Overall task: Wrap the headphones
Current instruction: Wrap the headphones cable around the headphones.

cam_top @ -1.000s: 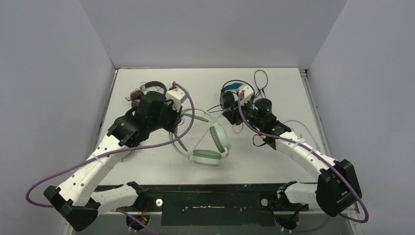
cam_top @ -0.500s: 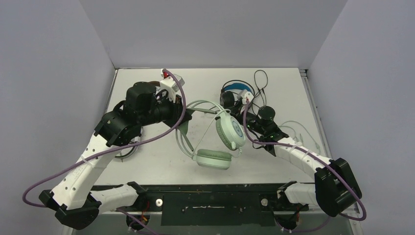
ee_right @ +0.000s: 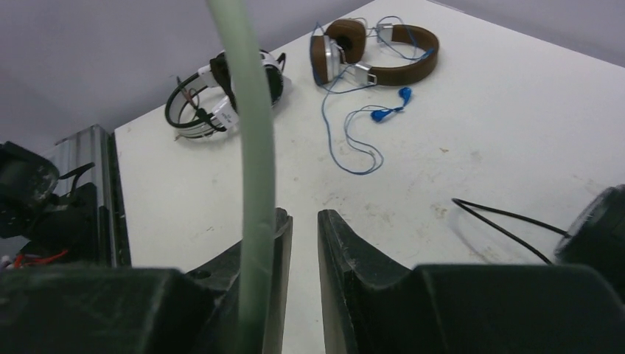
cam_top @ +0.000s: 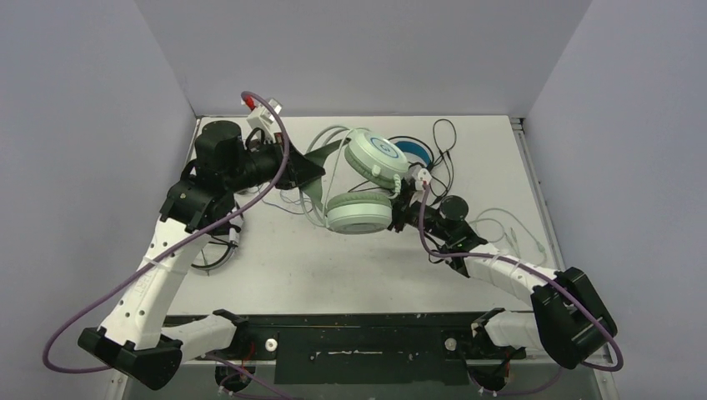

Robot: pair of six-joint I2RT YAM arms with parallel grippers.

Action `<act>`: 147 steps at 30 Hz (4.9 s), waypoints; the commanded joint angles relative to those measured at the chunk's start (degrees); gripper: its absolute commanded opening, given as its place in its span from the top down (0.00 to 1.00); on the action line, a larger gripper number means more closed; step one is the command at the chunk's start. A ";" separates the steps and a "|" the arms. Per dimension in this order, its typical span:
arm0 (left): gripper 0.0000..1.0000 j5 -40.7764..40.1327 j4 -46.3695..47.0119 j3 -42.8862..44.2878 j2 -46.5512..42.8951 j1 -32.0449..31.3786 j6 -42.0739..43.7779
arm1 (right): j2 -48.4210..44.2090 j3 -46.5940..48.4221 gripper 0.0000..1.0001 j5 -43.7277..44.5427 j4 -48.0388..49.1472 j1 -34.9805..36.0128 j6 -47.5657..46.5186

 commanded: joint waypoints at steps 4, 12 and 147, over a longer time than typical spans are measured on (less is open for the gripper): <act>1.00 9.47 16.24 -4.06 -0.29 4.62 -14.76 | 1.67 -1.33 0.81 2.54 9.19 9.53 0.35; 1.00 -3.99 14.24 -4.20 -1.30 7.26 -19.12 | 5.18 -2.66 0.82 2.40 17.22 16.32 3.88; 1.00 -68.17 6.46 -3.11 2.49 -2.94 -8.09 | -5.39 4.68 1.00 3.19 -5.65 23.67 -1.25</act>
